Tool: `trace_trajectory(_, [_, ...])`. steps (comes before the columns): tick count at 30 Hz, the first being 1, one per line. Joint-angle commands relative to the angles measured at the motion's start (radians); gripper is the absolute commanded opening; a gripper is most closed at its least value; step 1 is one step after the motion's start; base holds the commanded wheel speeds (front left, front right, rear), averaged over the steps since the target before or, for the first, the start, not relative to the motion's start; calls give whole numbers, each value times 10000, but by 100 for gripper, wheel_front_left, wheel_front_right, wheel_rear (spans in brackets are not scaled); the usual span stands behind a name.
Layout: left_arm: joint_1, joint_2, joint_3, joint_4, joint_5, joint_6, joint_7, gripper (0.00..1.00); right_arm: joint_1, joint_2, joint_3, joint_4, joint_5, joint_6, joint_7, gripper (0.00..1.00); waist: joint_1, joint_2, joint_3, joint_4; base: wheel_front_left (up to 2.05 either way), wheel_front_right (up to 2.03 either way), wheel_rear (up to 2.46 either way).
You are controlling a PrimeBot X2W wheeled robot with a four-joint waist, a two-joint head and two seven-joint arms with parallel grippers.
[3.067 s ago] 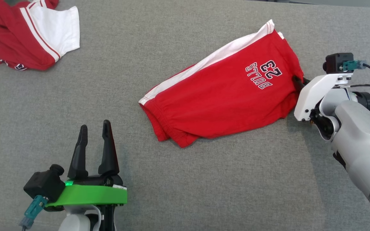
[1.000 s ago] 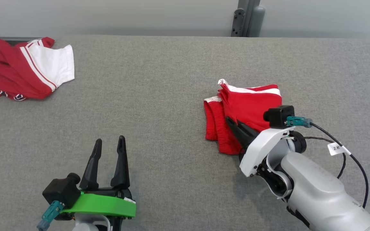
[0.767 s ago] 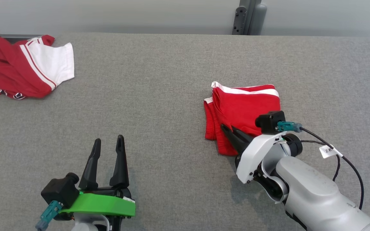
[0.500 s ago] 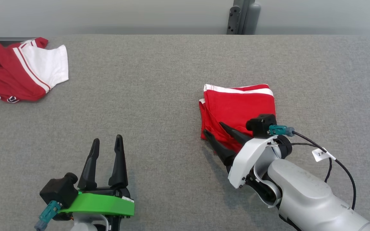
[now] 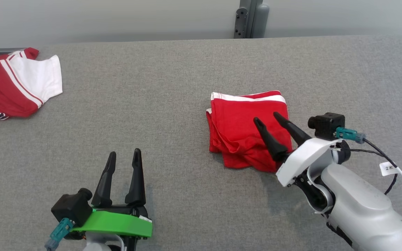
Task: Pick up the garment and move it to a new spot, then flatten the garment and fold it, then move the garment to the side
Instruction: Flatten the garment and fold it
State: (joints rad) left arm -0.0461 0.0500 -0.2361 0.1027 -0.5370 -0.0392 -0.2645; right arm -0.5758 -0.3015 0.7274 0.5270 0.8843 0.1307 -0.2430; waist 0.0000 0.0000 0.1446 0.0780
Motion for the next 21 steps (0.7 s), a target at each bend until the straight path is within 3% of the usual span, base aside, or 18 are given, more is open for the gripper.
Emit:
trace_trajectory(1, [82, 11, -23, 12, 63, -3, 4, 100, 142, -72, -155, 116, -175, 0, -77, 100, 0, 0, 20, 25, 0, 0, 0])
trace_trajectory(3, [41, 11, -39, 19, 44, -13, 4, 100, 87, -114, -338, 286, -451, 0, -120, 96, 0, 0, 57, 68, 0, 0, 0])
trace_trajectory(4, [23, 13, -40, 23, 44, -19, 4, 100, 37, -130, -373, 386, -636, 0, -134, 48, 0, 0, 77, 95, 0, 0, 0])
trace_trajectory(5, [5, 11, -38, 26, 42, -23, 4, 100, -24, -130, -388, 482, -814, 0, -138, 27, 0, 0, 99, 124, 0, 0, 0])
trace_trajectory(7, [-35, 13, -47, 36, 34, -30, 4, 100, -160, -148, -304, 781, -1242, 0, -143, 0, 0, 0, 140, 188, 0, 0, 0])
trace_trajectory(13, [-183, 12, -76, 44, -22, -17, 5, 100, -482, 190, 403, 1748, -1955, 0, 35, 0, 0, 0, 277, 415, 0, 0, 0])
trace_trajectory(21, [-216, 12, -40, 52, -46, -10, 5, 100, -382, 678, 2106, 1676, -1464, 0, 270, 0, 0, 0, 308, 545, 0, 0, 0])
